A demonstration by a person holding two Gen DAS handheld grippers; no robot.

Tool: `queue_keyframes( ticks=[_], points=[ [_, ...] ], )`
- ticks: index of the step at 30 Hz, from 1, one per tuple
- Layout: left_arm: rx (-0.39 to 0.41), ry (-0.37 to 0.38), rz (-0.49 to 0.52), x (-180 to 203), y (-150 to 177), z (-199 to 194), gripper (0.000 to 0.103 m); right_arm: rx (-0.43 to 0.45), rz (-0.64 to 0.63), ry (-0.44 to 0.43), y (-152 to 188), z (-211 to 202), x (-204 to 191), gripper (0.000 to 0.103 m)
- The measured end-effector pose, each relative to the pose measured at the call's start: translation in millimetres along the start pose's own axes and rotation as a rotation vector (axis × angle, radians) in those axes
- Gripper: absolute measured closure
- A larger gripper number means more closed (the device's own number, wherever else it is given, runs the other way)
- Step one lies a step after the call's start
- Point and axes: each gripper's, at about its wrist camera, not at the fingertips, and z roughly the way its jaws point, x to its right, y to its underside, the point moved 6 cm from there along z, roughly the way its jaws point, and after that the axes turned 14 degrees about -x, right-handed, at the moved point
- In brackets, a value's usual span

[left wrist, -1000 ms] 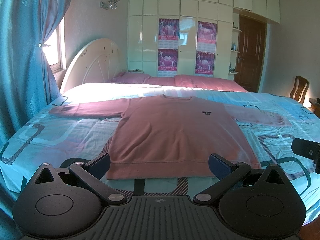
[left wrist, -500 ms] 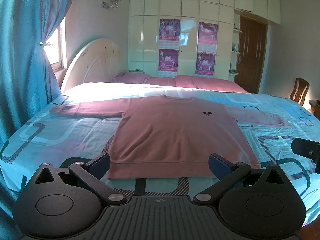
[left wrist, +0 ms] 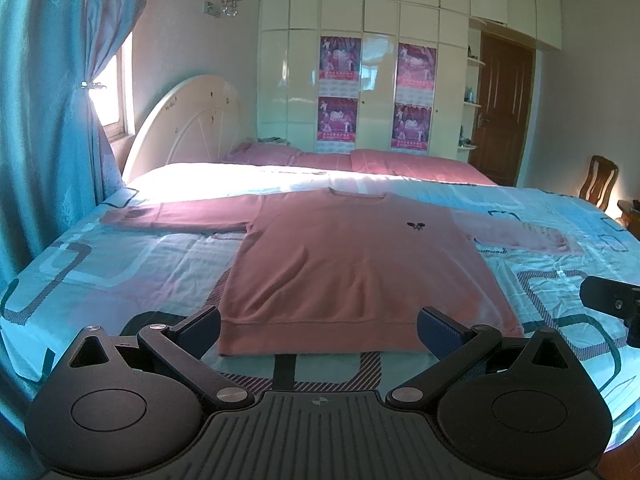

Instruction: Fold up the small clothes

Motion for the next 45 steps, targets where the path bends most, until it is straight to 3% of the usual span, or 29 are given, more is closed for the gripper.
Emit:
queue_keyframes(
  ticks=[7, 11, 13, 16, 19, 21, 23, 28, 32, 39, 45],
  points=[
    [0.001, 0.025, -0.025, -7, -6, 8, 0.0, 0.001, 0.026, 0.013, -7, 11, 10, 0.001],
    [-0.03, 0.138, -0.07, -14, -23, 33, 0.0, 0.011, 0.063, 0.041, -21, 29, 24, 0.001],
    [-0.013, 0.148, -0.072, -16, -36, 48, 0.0, 0.016, 0.084, 0.06, -30, 42, 33, 0.001],
    [-0.004, 0.166, -0.06, -11, -60, 77, 0.0, 0.023, 0.108, 0.093, -44, 66, 46, 0.006],
    [-0.008, 0.25, -0.014, 4, -89, 111, 0.0, 0.028, 0.155, 0.111, -60, 91, 65, 0.017],
    [0.008, 0.233, 0.029, 15, -109, 132, 0.0, 0.034, 0.194, 0.126, -71, 108, 82, 0.024],
    [0.027, 0.2, 0.052, 23, -128, 153, 0.0, 0.044, 0.229, 0.158, -83, 123, 102, 0.039],
    [-0.006, 0.209, 0.084, 46, -162, 208, 0.0, 0.065, 0.33, 0.217, -106, 158, 172, 0.056],
    [-0.074, 0.203, 0.035, 66, -177, 255, 0.0, 0.041, 0.468, 0.228, -109, 204, 245, 0.068],
    [-0.165, 0.084, 0.017, 112, -195, 325, 0.0, -0.061, 0.7, 0.245, -94, 317, 382, 0.069],
    [-0.246, 0.058, 0.053, 171, -219, 370, 0.0, -0.143, 0.886, 0.188, -71, 376, 439, 0.066]
  ],
)
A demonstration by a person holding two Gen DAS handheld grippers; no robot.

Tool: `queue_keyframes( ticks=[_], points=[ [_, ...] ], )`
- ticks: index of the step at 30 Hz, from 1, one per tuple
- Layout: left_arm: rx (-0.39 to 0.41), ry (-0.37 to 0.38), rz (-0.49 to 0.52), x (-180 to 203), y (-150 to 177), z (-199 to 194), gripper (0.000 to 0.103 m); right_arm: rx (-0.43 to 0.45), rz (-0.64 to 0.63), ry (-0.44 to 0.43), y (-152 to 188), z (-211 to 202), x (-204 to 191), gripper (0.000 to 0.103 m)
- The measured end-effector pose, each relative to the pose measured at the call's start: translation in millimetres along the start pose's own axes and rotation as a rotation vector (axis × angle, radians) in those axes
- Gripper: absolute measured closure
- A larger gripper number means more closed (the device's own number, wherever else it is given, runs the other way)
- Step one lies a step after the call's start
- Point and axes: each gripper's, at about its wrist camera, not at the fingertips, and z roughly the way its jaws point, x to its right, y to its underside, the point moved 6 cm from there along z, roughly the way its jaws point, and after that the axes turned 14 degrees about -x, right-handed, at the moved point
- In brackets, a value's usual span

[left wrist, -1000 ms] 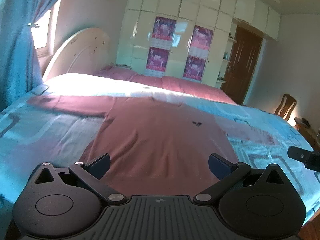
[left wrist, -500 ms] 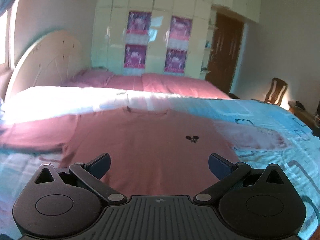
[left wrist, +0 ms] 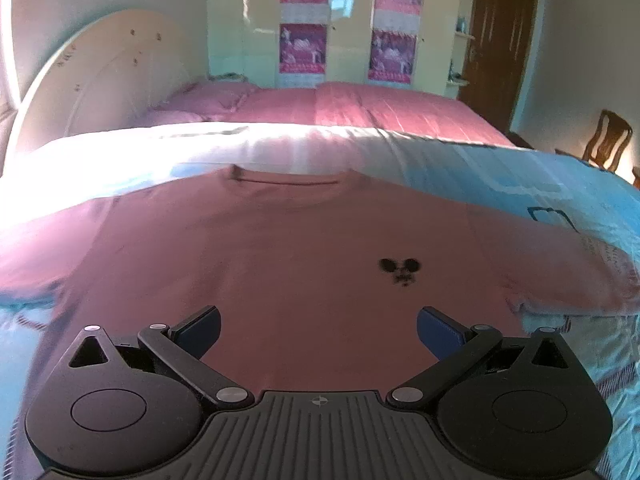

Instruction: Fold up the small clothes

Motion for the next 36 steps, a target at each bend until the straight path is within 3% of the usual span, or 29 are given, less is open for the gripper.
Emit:
queue_keyframes(
  ticks=[2, 7, 10, 12, 14, 18, 22, 27, 32, 36],
  points=[
    [-0.014, 0.01, 0.01, 14, -8, 11, 0.0, -0.036, 0.054, -0.046, 0, 15, 8, 0.064],
    [-0.051, 0.024, 0.069, 52, -21, 33, 0.0, -0.016, 0.117, -0.176, 0, 23, 14, 0.065],
    [-0.05, 0.031, 0.075, 64, -30, 39, 0.0, -0.003, 0.147, -0.21, -9, 28, 22, 0.078],
    [-0.036, 0.035, 0.076, 69, -34, 38, 0.0, 0.017, 0.12, -0.194, -12, 22, 19, 0.091],
    [-0.034, 0.029, 0.08, 70, -37, 41, 0.0, 0.008, 0.024, -0.111, -17, 28, 14, 0.097],
    [-0.05, 0.037, 0.012, 53, -37, 45, 0.0, 0.011, -0.046, -0.025, -20, 27, 2, 0.096],
    [-0.051, 0.061, -0.049, 29, -34, 41, 0.0, 0.057, -0.202, 0.01, -19, 17, -39, 0.096],
    [-0.03, 0.049, -0.036, -9, -31, 33, 0.0, 0.098, -0.372, -0.016, -15, 10, -103, 0.097],
    [-0.017, 0.03, -0.049, -65, -29, 37, 0.0, 0.095, -0.525, -0.081, 24, 6, -187, 0.097],
    [-0.022, 0.068, -0.083, -115, -31, 49, 0.0, 0.061, -0.649, -0.131, 76, 4, -259, 0.097]
  ],
)
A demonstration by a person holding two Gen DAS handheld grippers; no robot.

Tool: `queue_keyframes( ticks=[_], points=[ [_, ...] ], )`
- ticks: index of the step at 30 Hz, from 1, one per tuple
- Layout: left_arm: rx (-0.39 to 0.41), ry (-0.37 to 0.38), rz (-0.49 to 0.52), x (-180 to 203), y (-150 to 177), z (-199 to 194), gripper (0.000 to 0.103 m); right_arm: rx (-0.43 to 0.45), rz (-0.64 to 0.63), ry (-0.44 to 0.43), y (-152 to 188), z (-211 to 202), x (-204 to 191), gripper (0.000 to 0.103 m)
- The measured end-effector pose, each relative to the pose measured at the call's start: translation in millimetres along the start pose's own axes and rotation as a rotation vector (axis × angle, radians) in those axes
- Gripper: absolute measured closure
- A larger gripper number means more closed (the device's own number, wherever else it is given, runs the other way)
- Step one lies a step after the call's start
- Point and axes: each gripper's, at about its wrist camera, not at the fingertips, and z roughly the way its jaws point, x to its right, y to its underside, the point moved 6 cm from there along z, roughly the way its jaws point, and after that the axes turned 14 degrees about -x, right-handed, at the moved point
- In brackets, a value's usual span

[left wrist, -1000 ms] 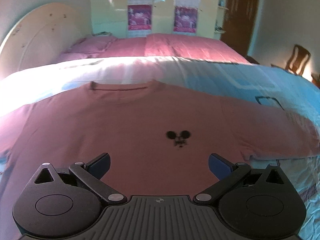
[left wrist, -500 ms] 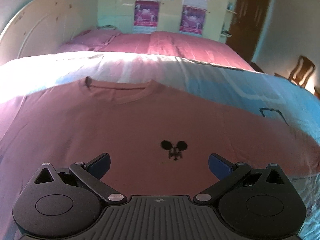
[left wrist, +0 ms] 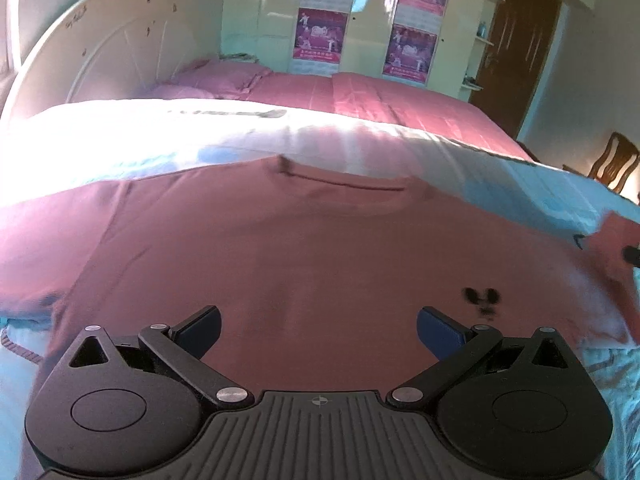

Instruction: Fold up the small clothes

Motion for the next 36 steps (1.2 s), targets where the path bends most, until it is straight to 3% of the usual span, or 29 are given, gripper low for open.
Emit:
queue_keyframes(
  ticks=[7, 12, 14, 16, 18, 19, 20, 21, 23, 27, 33, 34, 35, 36],
  points=[
    [0.009, 0.068, -0.041, -85, -7, 1, 0.001, -0.091, -0.244, -0.111, 34, 21, -172, 0.097],
    [0.006, 0.083, -0.044, -118, -2, 0, 0.001, -0.178, -0.365, -0.13, 74, 44, -244, 0.096],
    [0.004, 0.084, -0.044, -123, -1, 2, 0.001, -0.217, -0.375, -0.126, 90, 50, -258, 0.079],
    [-0.009, 0.121, -0.045, -120, -1, 7, 0.001, -0.195, -0.395, -0.141, 93, 43, -265, 0.058],
    [-0.008, 0.143, -0.038, -111, -1, 12, 0.001, -0.176, -0.389, -0.163, 92, 30, -268, 0.064],
    [-0.009, 0.179, -0.025, -102, -4, 17, 0.001, -0.165, -0.37, -0.158, 89, 23, -262, 0.076],
    [-0.011, 0.212, -0.023, -92, -7, 24, 0.001, -0.159, -0.342, -0.152, 86, 19, -255, 0.096],
    [-0.014, 0.243, -0.024, -78, -10, 30, 0.002, -0.155, -0.306, -0.146, 82, 16, -244, 0.1],
    [-0.048, 0.317, -0.014, -50, -16, 52, 0.044, -0.136, -0.234, -0.111, 72, 7, -210, 0.097],
    [-0.113, 0.364, 0.003, 3, -28, 94, 0.047, -0.13, -0.149, -0.045, 60, 1, -158, 0.097],
    [-0.15, 0.31, 0.027, 58, -37, 129, 0.047, -0.152, -0.063, 0.01, 61, 7, -101, 0.097],
    [-0.146, 0.308, 0.029, 64, -40, 133, 0.052, -0.158, -0.049, 0.012, 62, 7, -94, 0.097],
    [-0.142, 0.314, 0.028, 68, -41, 132, 0.076, -0.16, -0.038, 0.017, 64, 9, -88, 0.097],
    [-0.148, 0.327, 0.026, 67, -41, 132, 0.09, -0.16, -0.03, 0.018, 64, 11, -85, 0.097]
  ],
)
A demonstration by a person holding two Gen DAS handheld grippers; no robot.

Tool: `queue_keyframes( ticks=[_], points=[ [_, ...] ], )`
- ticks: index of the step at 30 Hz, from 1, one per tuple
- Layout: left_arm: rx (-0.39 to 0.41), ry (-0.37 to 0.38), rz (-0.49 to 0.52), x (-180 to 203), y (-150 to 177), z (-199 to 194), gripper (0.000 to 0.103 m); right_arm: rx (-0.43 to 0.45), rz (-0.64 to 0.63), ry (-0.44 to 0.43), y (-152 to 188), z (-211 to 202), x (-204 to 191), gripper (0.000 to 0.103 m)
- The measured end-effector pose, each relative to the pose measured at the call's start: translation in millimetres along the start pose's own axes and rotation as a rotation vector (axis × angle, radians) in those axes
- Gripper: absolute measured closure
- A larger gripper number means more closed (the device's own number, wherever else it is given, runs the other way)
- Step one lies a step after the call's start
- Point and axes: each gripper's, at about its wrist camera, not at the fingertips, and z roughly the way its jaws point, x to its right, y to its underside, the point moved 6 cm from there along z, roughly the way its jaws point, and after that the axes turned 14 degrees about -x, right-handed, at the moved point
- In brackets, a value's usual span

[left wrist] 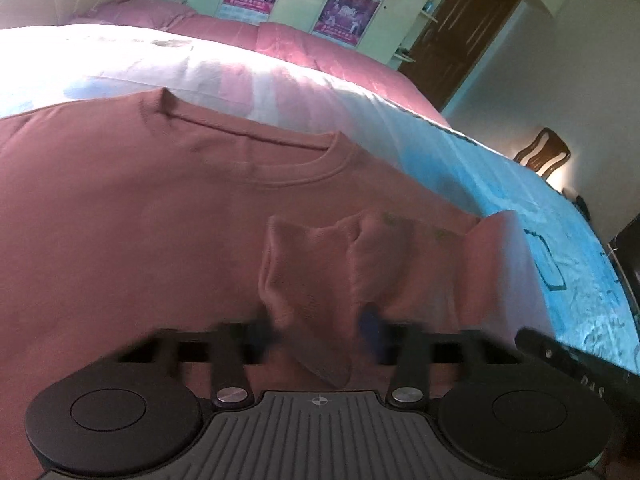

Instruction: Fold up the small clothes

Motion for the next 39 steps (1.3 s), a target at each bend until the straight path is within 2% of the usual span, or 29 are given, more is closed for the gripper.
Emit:
queue_keyframes(
  ticks=[1, 3, 6, 10, 12, 14, 16, 21, 22, 23, 24, 25, 27, 30, 31, 32, 34, 35, 37, 39],
  points=[
    [-0.002, 0.012, -0.008, 1, -3, 2, 0.097, -0.001, 0.008, -0.003, -3, 3, 3, 0.097],
    [0.04, 0.01, 0.004, 2, -8, -6, 0.097, 0.002, 0.013, -0.004, -3, 1, 8, 0.097],
    [0.156, -0.016, 0.043, 5, -9, -39, 0.097, 0.019, 0.015, -0.006, -8, -3, 10, 0.097],
    [0.274, -0.128, 0.052, -26, -5, -83, 0.097, 0.047, 0.017, -0.01, -17, -10, 13, 0.097],
    [0.262, -0.177, 0.021, -50, -3, -85, 0.097, 0.05, 0.031, -0.006, -18, -13, 17, 0.097],
    [0.228, -0.176, -0.037, -72, 1, -77, 0.097, 0.033, 0.044, 0.001, -18, -7, 21, 0.097],
    [0.21, -0.198, -0.037, -79, 5, -70, 0.097, 0.012, 0.053, 0.005, -16, -2, 25, 0.094],
    [0.182, -0.18, -0.05, -85, 11, -62, 0.096, 0.02, 0.146, -0.008, -17, -3, 42, 0.087],
    [0.185, -0.177, -0.056, -88, 11, -61, 0.091, 0.023, 0.175, -0.006, -18, -4, 49, 0.079],
    [0.19, -0.177, -0.067, -90, 11, -61, 0.079, 0.025, 0.192, -0.009, -19, -4, 54, 0.074],
    [0.202, -0.183, -0.079, -94, 10, -62, 0.072, 0.027, 0.202, -0.018, -20, -5, 59, 0.074],
    [0.215, -0.186, -0.089, -98, 9, -64, 0.061, 0.027, 0.205, -0.025, -21, -5, 62, 0.074],
    [0.227, -0.177, -0.102, -106, 9, -64, 0.058, 0.017, 0.205, -0.036, -20, -4, 65, 0.077],
    [0.164, -0.16, -0.114, -112, 6, -51, 0.059, -0.011, 0.205, -0.069, -17, 1, 63, 0.079],
    [0.149, -0.168, -0.108, -113, 6, -45, 0.059, -0.029, 0.195, -0.082, -14, 5, 59, 0.08],
    [0.159, -0.169, -0.094, -112, 5, -43, 0.065, -0.041, 0.184, -0.089, -12, 8, 55, 0.08],
    [0.156, -0.17, -0.071, -112, 5, -41, 0.098, -0.087, 0.151, -0.1, -6, 17, 45, 0.08],
    [0.187, -0.163, -0.083, -112, 4, -45, 0.098, -0.118, 0.132, -0.093, -2, 24, 40, 0.082],
    [0.231, -0.196, -0.065, -109, 5, -52, 0.098, -0.102, 0.081, -0.036, 1, 26, 33, 0.083],
    [0.212, -0.214, -0.039, -108, 5, -48, 0.098, -0.095, 0.064, -0.014, 1, 25, 31, 0.083]
  ],
)
